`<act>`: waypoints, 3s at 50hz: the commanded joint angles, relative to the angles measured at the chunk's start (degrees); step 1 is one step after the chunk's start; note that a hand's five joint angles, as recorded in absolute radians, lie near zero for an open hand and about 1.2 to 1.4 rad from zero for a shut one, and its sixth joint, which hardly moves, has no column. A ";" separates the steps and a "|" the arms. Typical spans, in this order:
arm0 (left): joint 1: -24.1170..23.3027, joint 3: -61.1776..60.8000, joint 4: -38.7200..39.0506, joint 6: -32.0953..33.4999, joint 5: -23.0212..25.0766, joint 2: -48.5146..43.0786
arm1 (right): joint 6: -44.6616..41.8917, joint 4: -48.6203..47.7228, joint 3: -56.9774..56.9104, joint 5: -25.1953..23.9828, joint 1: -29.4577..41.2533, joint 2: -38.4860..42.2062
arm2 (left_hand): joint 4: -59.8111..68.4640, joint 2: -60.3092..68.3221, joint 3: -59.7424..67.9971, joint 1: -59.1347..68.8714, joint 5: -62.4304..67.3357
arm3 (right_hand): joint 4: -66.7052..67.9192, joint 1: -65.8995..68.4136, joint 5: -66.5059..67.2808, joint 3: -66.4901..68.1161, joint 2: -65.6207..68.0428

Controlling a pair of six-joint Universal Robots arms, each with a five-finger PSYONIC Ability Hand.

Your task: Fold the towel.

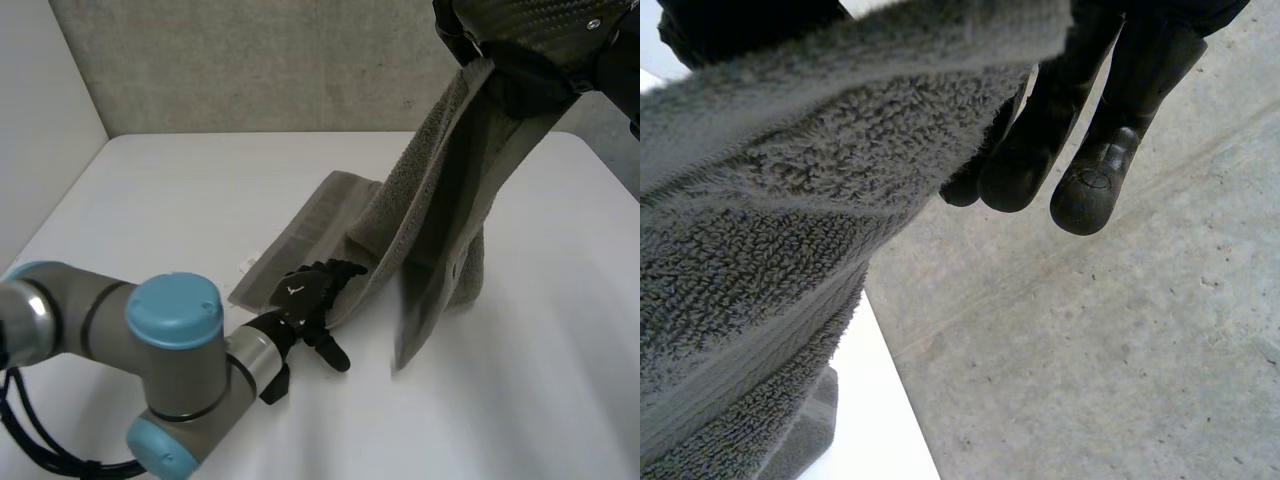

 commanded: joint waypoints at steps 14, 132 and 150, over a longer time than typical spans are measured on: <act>-2.17 7.33 6.48 0.34 -13.42 -9.02 | 0.17 0.14 1.45 -0.04 -0.88 -2.06 | 48.62 48.54 48.52 48.30 47.98 | 2.51 4.38 1.90 3.53 3.10; 25.78 -18.16 21.52 44.73 0.63 7.58 | -2.38 -22.19 38.62 5.94 -15.56 15.86 | 44.00 43.92 43.90 43.67 43.35 | 2.51 4.38 1.90 3.53 3.10; 29.38 -19.39 20.82 44.73 0.63 7.23 | -0.80 -25.35 40.29 1.02 -21.88 15.86 | 36.43 36.35 36.33 36.10 35.78 | 2.51 4.38 1.90 3.53 3.10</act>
